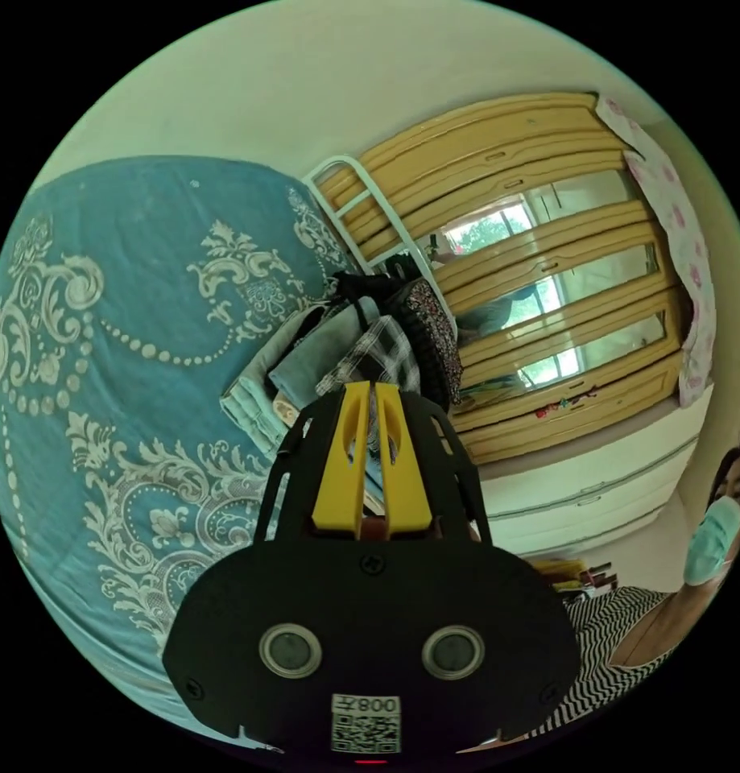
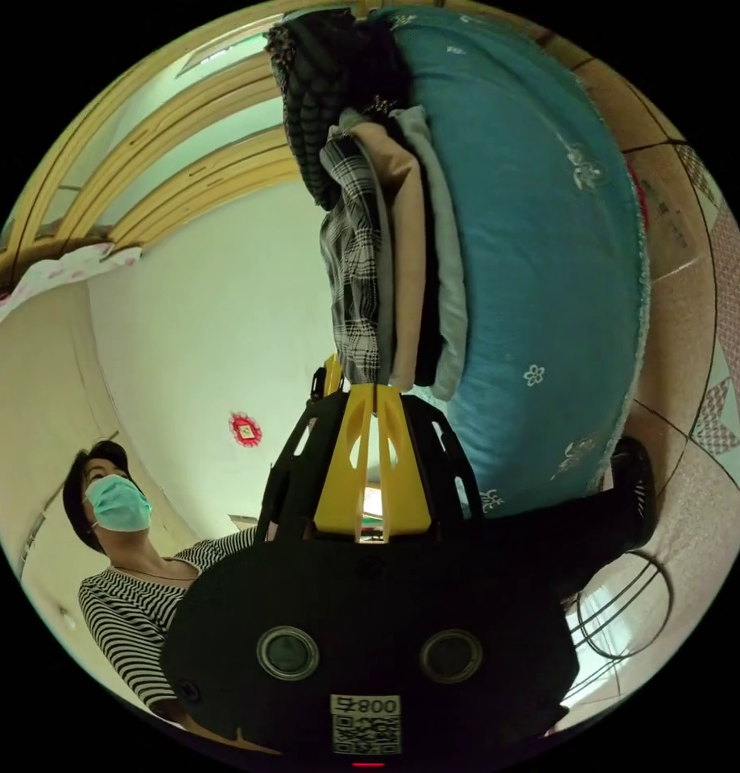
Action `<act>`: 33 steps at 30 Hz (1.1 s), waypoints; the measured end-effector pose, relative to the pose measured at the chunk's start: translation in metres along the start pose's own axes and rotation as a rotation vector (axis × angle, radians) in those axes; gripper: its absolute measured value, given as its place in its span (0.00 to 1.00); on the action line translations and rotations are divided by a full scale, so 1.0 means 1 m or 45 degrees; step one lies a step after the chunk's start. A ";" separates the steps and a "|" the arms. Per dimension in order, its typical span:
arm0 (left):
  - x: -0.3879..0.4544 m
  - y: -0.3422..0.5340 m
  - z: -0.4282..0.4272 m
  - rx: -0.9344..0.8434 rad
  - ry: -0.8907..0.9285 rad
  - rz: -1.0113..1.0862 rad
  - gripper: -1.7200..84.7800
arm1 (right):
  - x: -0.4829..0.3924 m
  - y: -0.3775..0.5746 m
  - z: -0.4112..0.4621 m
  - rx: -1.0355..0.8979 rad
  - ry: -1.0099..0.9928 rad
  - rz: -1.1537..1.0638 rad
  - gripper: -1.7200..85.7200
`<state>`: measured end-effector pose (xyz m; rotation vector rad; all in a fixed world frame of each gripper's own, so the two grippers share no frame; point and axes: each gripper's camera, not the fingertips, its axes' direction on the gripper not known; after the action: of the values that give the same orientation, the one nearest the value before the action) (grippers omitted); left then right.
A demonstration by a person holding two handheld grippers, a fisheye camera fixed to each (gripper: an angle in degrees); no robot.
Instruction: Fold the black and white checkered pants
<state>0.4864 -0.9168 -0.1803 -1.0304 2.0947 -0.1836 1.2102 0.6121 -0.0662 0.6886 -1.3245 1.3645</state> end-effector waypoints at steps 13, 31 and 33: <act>0.100 -0.022 0.114 -0.319 -0.646 0.393 0.02 | -0.188 -0.059 0.030 0.158 0.683 -0.562 0.02; 0.170 0.007 0.131 -0.179 -0.839 0.635 0.02 | -0.327 -0.015 0.139 0.167 1.207 -0.967 0.02; 0.172 0.012 0.135 -0.175 -0.887 0.673 0.02 | -0.348 -0.004 0.163 0.140 1.207 -1.057 0.02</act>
<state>0.5101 -1.0072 -0.3785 -0.4726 1.6587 0.5186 1.2658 0.3580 -0.3490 0.4622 -0.1482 0.8578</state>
